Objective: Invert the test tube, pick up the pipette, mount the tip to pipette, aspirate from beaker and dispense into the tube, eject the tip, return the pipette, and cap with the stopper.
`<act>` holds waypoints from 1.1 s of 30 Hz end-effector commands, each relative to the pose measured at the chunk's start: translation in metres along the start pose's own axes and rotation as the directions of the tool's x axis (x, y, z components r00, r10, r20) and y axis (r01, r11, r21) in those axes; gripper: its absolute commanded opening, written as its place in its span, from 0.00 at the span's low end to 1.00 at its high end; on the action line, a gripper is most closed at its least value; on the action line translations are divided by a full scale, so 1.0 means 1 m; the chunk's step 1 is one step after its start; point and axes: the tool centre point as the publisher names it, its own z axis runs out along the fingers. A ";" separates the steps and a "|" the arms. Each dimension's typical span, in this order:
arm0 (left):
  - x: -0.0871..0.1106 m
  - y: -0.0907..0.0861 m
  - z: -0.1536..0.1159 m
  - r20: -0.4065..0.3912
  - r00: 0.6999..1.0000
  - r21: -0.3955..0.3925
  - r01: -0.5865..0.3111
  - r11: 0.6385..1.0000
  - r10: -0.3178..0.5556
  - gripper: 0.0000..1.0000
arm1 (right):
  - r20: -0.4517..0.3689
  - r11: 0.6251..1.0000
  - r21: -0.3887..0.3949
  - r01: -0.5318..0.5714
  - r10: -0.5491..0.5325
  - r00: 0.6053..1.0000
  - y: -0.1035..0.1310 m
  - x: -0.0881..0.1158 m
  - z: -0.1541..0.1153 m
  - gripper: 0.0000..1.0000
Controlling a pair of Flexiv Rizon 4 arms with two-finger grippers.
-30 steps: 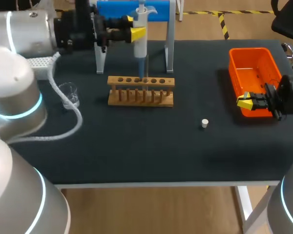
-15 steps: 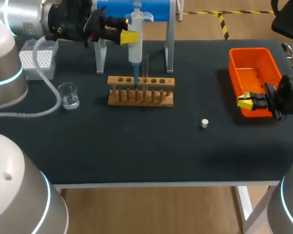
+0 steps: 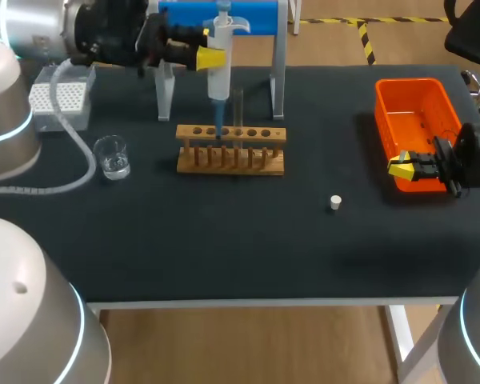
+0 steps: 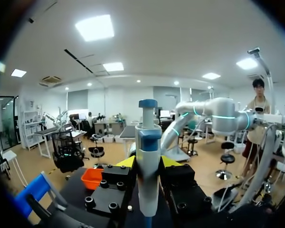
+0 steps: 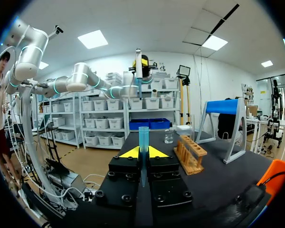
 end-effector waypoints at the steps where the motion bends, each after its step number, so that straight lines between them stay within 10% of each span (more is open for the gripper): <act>1: 0.013 0.002 -0.003 0.128 0.992 0.012 -0.002 1.000 0.000 0.00 | 0.000 1.000 0.001 0.000 0.000 1.000 0.000 0.001 -0.001 0.00; 33: 0.011 0.005 0.007 0.093 0.996 0.044 -0.007 0.999 0.003 0.00 | 0.000 1.000 0.001 0.000 0.000 1.000 0.000 0.001 -0.001 0.00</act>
